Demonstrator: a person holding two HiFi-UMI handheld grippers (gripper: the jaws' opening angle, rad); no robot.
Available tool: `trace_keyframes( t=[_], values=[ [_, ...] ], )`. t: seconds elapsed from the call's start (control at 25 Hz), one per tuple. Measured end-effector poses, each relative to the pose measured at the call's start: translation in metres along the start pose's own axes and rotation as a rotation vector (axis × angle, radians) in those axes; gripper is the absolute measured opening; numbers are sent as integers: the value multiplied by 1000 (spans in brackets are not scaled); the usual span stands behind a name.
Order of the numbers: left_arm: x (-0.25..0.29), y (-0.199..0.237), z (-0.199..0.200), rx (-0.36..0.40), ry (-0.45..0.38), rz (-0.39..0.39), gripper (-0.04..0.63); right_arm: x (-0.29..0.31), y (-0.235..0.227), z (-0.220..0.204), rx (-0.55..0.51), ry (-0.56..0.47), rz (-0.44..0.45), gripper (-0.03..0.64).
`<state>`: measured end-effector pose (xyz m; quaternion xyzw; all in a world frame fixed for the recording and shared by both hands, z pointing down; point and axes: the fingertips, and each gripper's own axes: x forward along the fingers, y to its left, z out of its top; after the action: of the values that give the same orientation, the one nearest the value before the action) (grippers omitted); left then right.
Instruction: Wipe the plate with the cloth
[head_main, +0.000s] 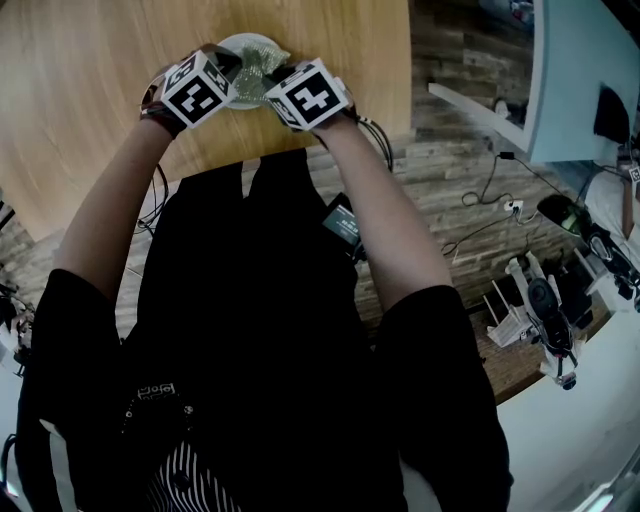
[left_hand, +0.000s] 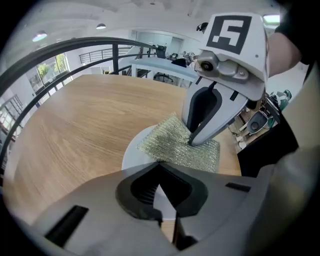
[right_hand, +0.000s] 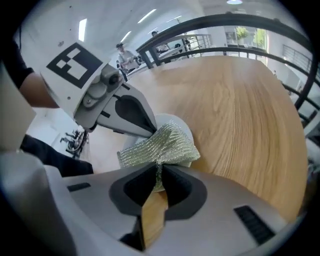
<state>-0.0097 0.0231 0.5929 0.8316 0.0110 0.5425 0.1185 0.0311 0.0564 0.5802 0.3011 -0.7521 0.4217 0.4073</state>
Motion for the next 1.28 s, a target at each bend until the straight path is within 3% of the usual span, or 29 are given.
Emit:
trace_keyframes(
  t=[0.28, 0.4, 0.56, 0.76, 0.84, 0.92, 1.08, 1.16, 1.28],
  values=[
    [-1, 0, 6, 31, 12, -8, -5, -5, -32, 43, -414, 128, -149, 43],
    [-2, -1, 6, 26, 8, 1, -5, -2, -35, 62, -471, 104, -159, 43],
    [-2, -1, 6, 7, -1, -3, -5, -5, -27, 44, -381, 72, -139, 43],
    [-2, 0, 5, -4, -15, -12, -5, -5, -7, 8, -71, -10, -40, 43],
    [-2, -1, 5, 2, -13, -12, -5, -4, -1, 5, -41, -16, -26, 43],
    [0, 0, 7, -7, -13, -18, -5, -5, -7, 10, -138, 32, -55, 43],
    [3, -1, 8, -8, -20, -8, -5, -2, -27, 25, -434, 177, -162, 43],
    [2, -1, 6, -3, -18, -1, -5, 0, -33, 42, -527, 183, -214, 43],
    [4, -2, 7, 9, -13, 2, -5, 0, -36, 51, -573, 128, -287, 43]
  ],
)
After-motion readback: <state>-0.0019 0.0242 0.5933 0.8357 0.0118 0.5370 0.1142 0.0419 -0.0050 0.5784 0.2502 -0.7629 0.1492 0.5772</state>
